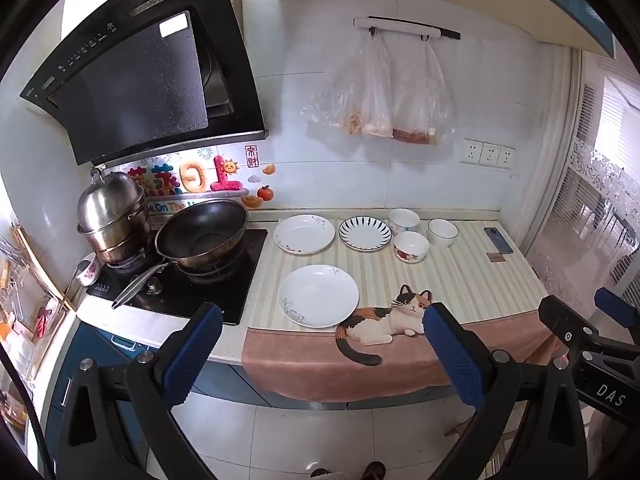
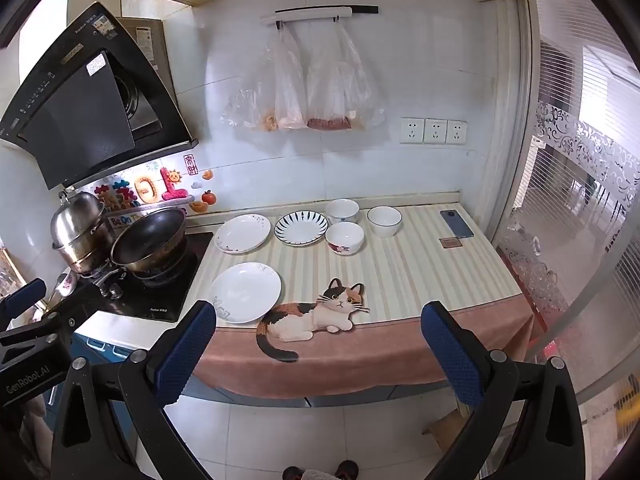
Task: Organize plates and bowls
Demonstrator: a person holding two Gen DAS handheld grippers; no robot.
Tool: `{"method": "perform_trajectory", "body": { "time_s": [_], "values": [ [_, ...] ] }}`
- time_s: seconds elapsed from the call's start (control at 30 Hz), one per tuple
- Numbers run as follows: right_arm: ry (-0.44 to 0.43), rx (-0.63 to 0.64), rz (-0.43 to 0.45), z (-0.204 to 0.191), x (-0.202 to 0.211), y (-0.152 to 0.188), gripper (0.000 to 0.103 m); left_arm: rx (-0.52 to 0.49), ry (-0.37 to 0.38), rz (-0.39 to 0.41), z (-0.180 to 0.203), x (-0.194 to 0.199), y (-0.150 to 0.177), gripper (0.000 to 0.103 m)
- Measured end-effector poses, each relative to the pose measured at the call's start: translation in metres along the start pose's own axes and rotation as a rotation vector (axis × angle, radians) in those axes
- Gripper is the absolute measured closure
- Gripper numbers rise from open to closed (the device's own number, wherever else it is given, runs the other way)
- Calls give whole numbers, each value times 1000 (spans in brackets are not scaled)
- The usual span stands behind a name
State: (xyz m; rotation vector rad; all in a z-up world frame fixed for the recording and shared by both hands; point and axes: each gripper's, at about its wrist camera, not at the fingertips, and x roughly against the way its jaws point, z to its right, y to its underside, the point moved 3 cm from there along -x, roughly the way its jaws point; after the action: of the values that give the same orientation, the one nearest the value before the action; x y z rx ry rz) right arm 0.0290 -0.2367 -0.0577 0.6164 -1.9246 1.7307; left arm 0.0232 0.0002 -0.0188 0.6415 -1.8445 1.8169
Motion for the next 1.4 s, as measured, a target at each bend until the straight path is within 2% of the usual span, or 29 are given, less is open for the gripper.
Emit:
{"method": "perform_trajectory", "body": {
  "time_s": [0.43,1.4],
  "values": [
    [3,-3,10,4,-2,2,0,-3,-2,5,4,6,-16,0],
    [-2,-12,14,2,6,-8,0,-2,4,17,4,10,-16,0]
  ]
}}
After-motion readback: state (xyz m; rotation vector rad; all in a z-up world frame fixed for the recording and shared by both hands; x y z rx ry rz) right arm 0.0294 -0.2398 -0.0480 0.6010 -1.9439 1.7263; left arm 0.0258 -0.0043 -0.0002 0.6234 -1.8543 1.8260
